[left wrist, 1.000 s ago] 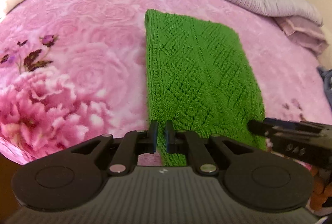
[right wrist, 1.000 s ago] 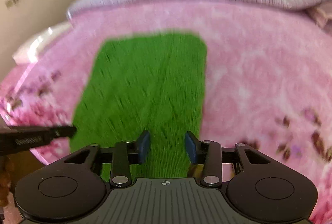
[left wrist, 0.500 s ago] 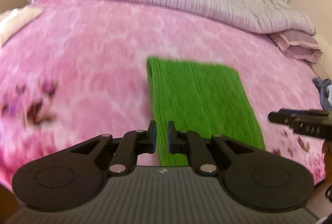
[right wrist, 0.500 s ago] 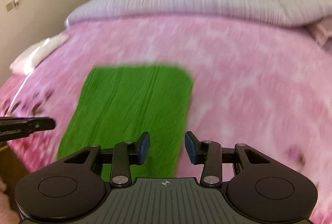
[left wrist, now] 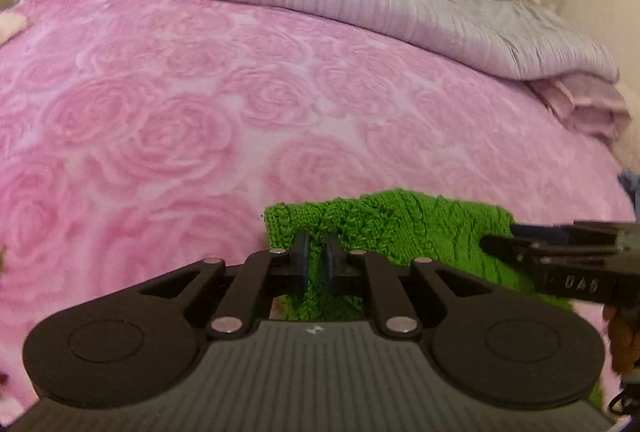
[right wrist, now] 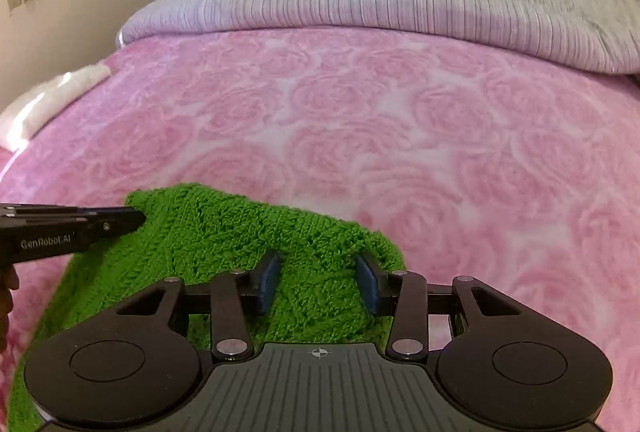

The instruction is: Fold clothes

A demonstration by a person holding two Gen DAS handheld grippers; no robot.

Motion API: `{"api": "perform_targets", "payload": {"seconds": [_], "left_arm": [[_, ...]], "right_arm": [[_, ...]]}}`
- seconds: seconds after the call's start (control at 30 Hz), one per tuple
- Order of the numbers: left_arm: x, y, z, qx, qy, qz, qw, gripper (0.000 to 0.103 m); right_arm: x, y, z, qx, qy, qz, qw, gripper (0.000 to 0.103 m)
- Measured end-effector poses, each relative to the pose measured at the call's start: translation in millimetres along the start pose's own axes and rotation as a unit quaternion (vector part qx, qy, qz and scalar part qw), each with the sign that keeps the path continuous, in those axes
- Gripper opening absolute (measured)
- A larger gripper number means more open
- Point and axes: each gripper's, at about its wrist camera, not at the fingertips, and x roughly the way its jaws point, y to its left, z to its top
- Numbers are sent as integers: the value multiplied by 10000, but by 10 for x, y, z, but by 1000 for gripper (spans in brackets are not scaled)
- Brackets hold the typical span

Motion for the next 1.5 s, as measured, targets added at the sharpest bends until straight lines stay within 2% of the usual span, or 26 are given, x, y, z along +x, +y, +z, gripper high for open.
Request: {"api": "perform_targets", "payload": {"seconds": [0.07, 0.13, 0.23, 0.37, 0.47, 0.6, 0.7, 0.83, 1.03, 1.2, 1.5], "left_arm": [[-102, -15, 29, -64, 6, 8, 10000, 9], [-278, -44, 40, -110, -47, -2, 9999, 7], [-714, -122, -98, -167, -192, -66, 9997, 7], [-1009, -293, -468, -125, 61, -63, 9999, 7], [-887, -330, -763, -150, 395, 199, 9989, 8], [-1093, -387, -734, -430, 373, 377, 9977, 8], [-1411, -542, -743, -279, 265, 544, 9978, 21], [-1699, -712, -927, -201, 365, 553, 9976, 28], [-1920, -942, -1286, 130, 573, 865, 9945, 29], [-2108, -1040, -1485, 258, 590, 975, 9932, 29], [-2425, -1117, -1648, 360, 416, 977, 9937, 31]], "right_arm": [[-61, -11, 6, 57, -40, 41, 10000, 41], [-290, -40, -37, 207, -169, 129, 9996, 41], [-748, -22, -209, 405, -398, 374, 9977, 41], [-1084, 113, -570, 387, -336, 501, 9974, 41], [-929, 256, -745, 386, 120, 352, 9986, 41], [-1087, 353, -745, 485, 130, 129, 9987, 41], [-1370, 406, -779, 669, 152, 152, 9975, 41], [-1650, 523, -1041, 878, 325, 81, 9956, 47], [-1911, 689, -1329, 986, 453, -45, 9941, 57], [-2133, 800, -1459, 1012, 358, -184, 9941, 58], [-2355, 985, -1639, 860, 353, -221, 9954, 58]]}}
